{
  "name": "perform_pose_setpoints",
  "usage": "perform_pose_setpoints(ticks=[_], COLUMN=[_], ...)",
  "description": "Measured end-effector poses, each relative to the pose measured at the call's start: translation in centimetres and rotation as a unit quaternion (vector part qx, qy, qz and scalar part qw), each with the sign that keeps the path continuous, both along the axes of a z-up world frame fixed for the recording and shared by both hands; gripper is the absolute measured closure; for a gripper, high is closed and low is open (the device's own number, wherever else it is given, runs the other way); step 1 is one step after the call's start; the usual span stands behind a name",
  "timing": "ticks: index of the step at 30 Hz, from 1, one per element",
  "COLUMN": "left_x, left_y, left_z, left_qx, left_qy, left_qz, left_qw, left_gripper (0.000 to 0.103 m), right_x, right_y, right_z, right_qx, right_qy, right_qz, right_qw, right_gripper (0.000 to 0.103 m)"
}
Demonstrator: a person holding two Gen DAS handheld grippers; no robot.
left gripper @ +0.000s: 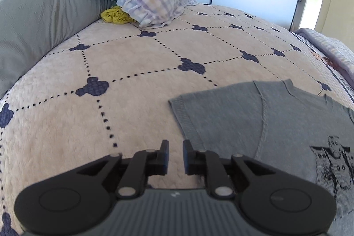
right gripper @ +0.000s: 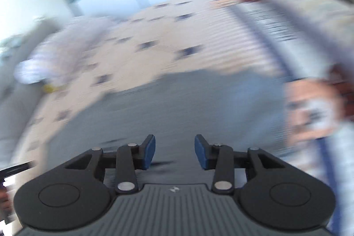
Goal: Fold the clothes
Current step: 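Adjust the sweater body with both grippers and release it flat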
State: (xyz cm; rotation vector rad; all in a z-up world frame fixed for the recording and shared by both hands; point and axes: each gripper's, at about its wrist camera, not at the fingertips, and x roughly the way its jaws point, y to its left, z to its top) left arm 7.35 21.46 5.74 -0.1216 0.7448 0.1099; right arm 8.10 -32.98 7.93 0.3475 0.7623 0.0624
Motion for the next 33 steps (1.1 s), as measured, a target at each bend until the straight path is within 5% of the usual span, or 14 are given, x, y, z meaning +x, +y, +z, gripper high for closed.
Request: perform_pose_setpoints(ticks=[2,6,9,12,13,14,15,19,24,27,29,33], left_x=[0.0,0.7,1.1,0.9,0.8,0.8,0.7,0.6,0.5,-0.5,-1.3,-2.9], left_y=[-0.7,-2.4,-3.5,-4.3,-4.5,-4.6,-4.7,-5.1,-6.0,-5.9,-5.6,-5.2], left_z=[0.2,0.4,0.0,-0.3,-0.3,-0.3,-0.3,-0.1,-0.1,0.5,0.6,0.2], left_qx=[0.002,0.007,0.015,0.014,0.017,0.017,0.017,0.013,0.021,0.034,0.036,0.001], left_qy=[-0.004,0.002,0.011,0.017,0.017,0.018,0.019,0.013,0.016,0.005,0.004,0.019], left_qz=[-0.005,-0.012,-0.017,-0.025,-0.027,-0.027,-0.027,-0.026,-0.038,-0.046,-0.046,-0.045], left_qw=[1.0,0.9999,0.9997,0.9994,0.9993,0.9993,0.9993,0.9995,0.9989,0.9984,0.9982,0.9988], left_gripper=[0.081,0.078,0.078,0.078,0.078,0.078,0.078,0.078,0.078,0.071,0.068,0.068], right_x=[0.8,3.2,5.5,6.2,6.5,6.8,7.1,5.9,6.4,4.8,3.0,-0.5], right_y=[-3.8,-8.7,-9.2,-9.1,-8.8,-8.4,-8.1,-6.6,-6.4,-7.8,-8.4,-8.2], right_z=[-0.5,-2.1,-4.1,-5.1,-5.2,-5.4,-5.5,-3.2,-4.5,-3.5,-2.9,-3.2], right_qx=[-0.025,0.022,0.012,0.035,0.022,0.009,-0.004,-0.102,-0.137,-0.09,-0.05,0.001], right_qy=[0.007,0.008,0.039,0.006,0.012,0.018,0.023,0.001,0.031,0.015,0.009,0.039], right_qz=[-0.036,-0.084,-0.124,-0.117,-0.113,-0.109,-0.105,-0.128,-0.11,-0.148,-0.154,-0.117], right_qw=[0.999,0.996,0.991,0.992,0.993,0.994,0.994,0.986,0.984,0.985,0.987,0.992], right_gripper=[0.058,0.058,0.056,0.055,0.062,0.089,0.097,0.097,0.094,0.083,0.065,0.06])
